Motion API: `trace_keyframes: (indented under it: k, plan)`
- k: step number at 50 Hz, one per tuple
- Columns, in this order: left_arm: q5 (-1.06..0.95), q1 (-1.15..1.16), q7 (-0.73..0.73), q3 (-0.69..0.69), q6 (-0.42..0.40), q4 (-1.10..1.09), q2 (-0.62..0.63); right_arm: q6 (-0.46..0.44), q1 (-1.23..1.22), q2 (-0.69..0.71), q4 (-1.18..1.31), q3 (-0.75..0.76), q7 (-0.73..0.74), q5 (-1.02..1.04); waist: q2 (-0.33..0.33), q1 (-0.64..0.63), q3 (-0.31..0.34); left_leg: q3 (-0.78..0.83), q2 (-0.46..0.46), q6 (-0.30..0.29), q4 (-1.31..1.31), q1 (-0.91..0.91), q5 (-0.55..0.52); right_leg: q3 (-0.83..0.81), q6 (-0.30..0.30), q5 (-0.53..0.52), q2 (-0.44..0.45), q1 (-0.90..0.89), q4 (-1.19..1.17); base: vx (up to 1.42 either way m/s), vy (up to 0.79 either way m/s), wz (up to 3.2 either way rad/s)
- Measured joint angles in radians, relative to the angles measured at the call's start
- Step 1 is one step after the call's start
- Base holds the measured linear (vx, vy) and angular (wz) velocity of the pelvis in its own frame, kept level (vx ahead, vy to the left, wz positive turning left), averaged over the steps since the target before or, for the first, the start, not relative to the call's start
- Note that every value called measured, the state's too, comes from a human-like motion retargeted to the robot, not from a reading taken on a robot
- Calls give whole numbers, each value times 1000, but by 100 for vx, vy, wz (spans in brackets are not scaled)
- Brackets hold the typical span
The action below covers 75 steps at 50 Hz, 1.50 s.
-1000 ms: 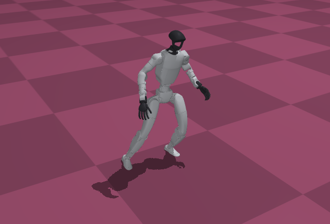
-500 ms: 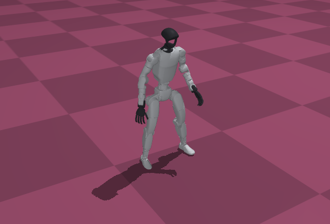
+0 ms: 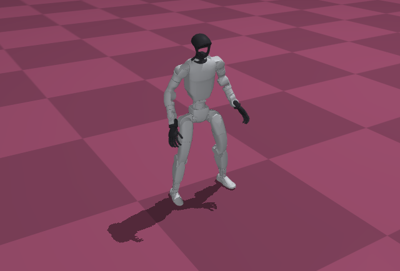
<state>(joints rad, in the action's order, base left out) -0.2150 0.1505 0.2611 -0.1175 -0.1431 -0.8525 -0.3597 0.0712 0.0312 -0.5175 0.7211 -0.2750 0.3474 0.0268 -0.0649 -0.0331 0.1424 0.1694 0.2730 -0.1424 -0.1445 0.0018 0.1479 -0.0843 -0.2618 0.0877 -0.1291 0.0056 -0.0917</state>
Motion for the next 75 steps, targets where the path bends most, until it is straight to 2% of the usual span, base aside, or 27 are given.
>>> trace_keyframes:
  k: [7, 10, 13, 17, 21, 23, 25, 28, 30, 33, 35, 38, 42, 46, 47, 51, 53, 55, 57, 60, 62, 64, 65, 68, 70, 73, 75]
  plan:
    - [-133, 87, 131, -34, -50, 321, -125, -3, 276, 38, -445, 159, 105, -255, 67, -70, 54, -17, -26, 12, -125, -100, 0, 42, 0, -27, -34, -62, 2, -4, 15, -31]
    - [-178, 121, 166, -64, -96, 439, -153, 6, 358, 13, -575, 164, 63, -231, 96, -64, 92, -54, -38, 25, -220, -171, 68, 50, 0, -29, -57, -97, -14, -9, 28, -8]
    - [-196, 126, 176, -32, -108, 488, -101, -8, 319, -47, -579, 134, 5, -113, 122, -10, 161, 13, -55, 100, -294, -214, 175, 93, 0, 42, -121, -168, -140, -16, 52, 13]
    - [-179, 53, 199, 16, -65, 498, -32, -36, 198, -55, -471, 94, -37, 21, 131, 46, 267, -35, -28, 182, -628, -376, 306, 178, 71, 158, -115, -344, -492, -20, 46, 19]
    - [-76, -234, 370, -125, 9, 319, 20, -67, 26, 51, -196, 26, 199, -197, 104, 56, 364, -116, -44, 251, -1030, -600, 458, 163, 112, 299, -166, -444, -741, -12, 51, 67]
    - [-75, -361, 453, -216, 36, 180, 86, -74, -38, 95, -78, 11, 327, -399, 80, 39, 369, -97, -73, 283, -1067, -624, 494, 163, 91, 267, -203, -444, -717, 4, 75, 20]
    - [-82, -375, 513, -261, 34, 147, 146, -55, -4, 96, -166, 46, 413, -481, 47, 25, 354, -41, -108, 294, -997, -570, 487, 155, 79, 148, -241, -381, -579, 17, 92, -13]
    - [47, -214, 483, -247, -5, 322, 148, -11, 167, 8, -559, 142, 305, -279, -9, 38, 298, 57, -212, 257, -676, -401, 326, -2, 89, -258, -321, -190, -184, 25, 107, -12]
    - [108, -80, 400, -241, -37, 427, 114, 15, 299, -49, -777, 214, 192, -157, -49, 20, 215, 77, -308, 196, -343, -264, 93, -69, 31, -483, -315, -116, -1, 27, 110, -33]
    - [41, 98, 253, -218, -42, 487, 67, 39, 469, -73, -968, 257, 136, -162, -165, -38, 93, -86, -323, 23, 83, -94, -380, 78, 0, -486, -105, -109, -14, 19, 101, -54]
    - [-51, 189, 184, -182, -39, 504, 53, 33, 526, -92, -1010, 240, 129, -156, -211, -50, 47, -222, -306, -74, 183, -48, -503, 116, 0, -490, 9, -107, -64, 9, 96, -28]
    - [-201, 266, 158, -131, -54, 530, 32, 13, 521, -154, -967, 192, 107, -97, -178, -34, 11, -203, -281, -87, 164, -38, -422, 41, 0, -489, 60, -116, -85, -1, 89, -1]
    - [-281, 248, 173, -92, -94, 544, -28, -3, 449, -163, -837, 126, 56, -91, -48, -24, 16, -90, -217, -54, 92, -27, -350, 45, 0, -455, 92, -118, -13, -10, 71, 8]
    - [-304, 139, 177, -66, -93, 517, -101, -32, 374, -107, -697, 103, -5, -123, 88, -21, 50, -50, -85, -67, -6, -31, -247, 98, 0, -461, 134, -116, 20, -11, 54, 17]
    - [-314, 106, 178, -62, -89, 510, -122, -36, 362, -92, -673, 103, -17, -121, 115, -20, 59, -35, -60, -52, -36, -36, -213, 97, 0, -395, 108, -114, 0, -15, 119, 24]
    - [-333, -93, 189, -47, -56, 465, -172, -21, 269, -35, -567, 103, -2, -147, 170, -25, 173, 58, 64, 59, -207, -68, -44, 58, 48, 179, -126, -190, -353, -21, 132, 29]
    - [-319, -216, 199, -42, -39, 404, -151, -22, 152, 6, -416, 66, 57, -192, 144, -22, 277, 10, 161, 94, -338, -96, 37, 102, 40, 298, -172, -289, -639, -26, 103, 11]
    - [-310, -340, 209, -65, -45, 322, -112, -44, -12, 55, -174, 25, 149, -241, 64, -15, 355, -128, 266, 59, -494, -161, 150, 92, 0, 283, -134, -332, -778, -22, 101, 18]
    - [-308, -408, 218, -129, -70, 305, -85, -59, -105, 80, -26, 48, 237, -301, -6, 11, 358, -212, 265, 29, -646, -256, 280, 66, 0, 221, -146, -305, -724, -9, 124, 72]
    - [-250, -389, 219, -211, -113, 479, -112, -5, -10, 70, -221, 177, 251, -469, 14, 69, 315, -157, 21, 96, -740, -300, 359, 54, 0, 23, -390, -186, -497, 17, 156, 124]
    - [-217, -278, 187, -191, -135, 654, -165, 37, 135, 38, -481, 228, 135, -542, 8, 66, 230, -67, -95, 135, -602, -238, 294, -64, 22, -243, -479, -94, -249, 37, 143, 10]
    - [-214, -129, 146, -141, -158, 786, -203, 53, 279, -26, -706, 254, 29, -501, -34, 44, 131, -6, -169, 142, -396, -161, 143, -135, 21, -426, -440, -48, -71, 36, 129, -57]
    - [-215, -50, 122, -110, -166, 835, -217, 54, 344, -65, -805, 266, -15, -447, -61, 34, 85, 8, -198, 129, -284, -124, 40, -118, 14, -455, -385, -48, -31, 28, 122, -58]
    - [-170, 158, 74, 14, -171, 876, -206, 51, 425, -178, -972, 271, -91, -185, -137, 44, 24, -74, -246, 4, 15, -37, -379, 6, 11, -426, -155, -103, -118, 17, 118, -49]
    - [-133, 248, 76, 73, -177, 860, -178, 58, 422, -229, -1005, 233, -94, -55, -160, 62, 15, -180, -267, -72, 107, -18, -536, -40, 18, -426, -51, -131, -190, 5, 115, -36]
    - [-107, 254, 98, 96, -184, 812, -177, 60, 379, -246, -967, 165, -86, -27, -94, 66, 36, -154, -299, -36, 52, -42, -466, -91, 9, -413, -10, -163, -251, -3, 108, -8]
    - [-92, 232, 100, 88, -176, 782, -202, 49, 371, -222, -905, 136, -81, -39, -25, 59, 35, -87, -293, -5, -11, -66, -433, -10, 0, -407, 21, -142, -166, -5, 93, 15]
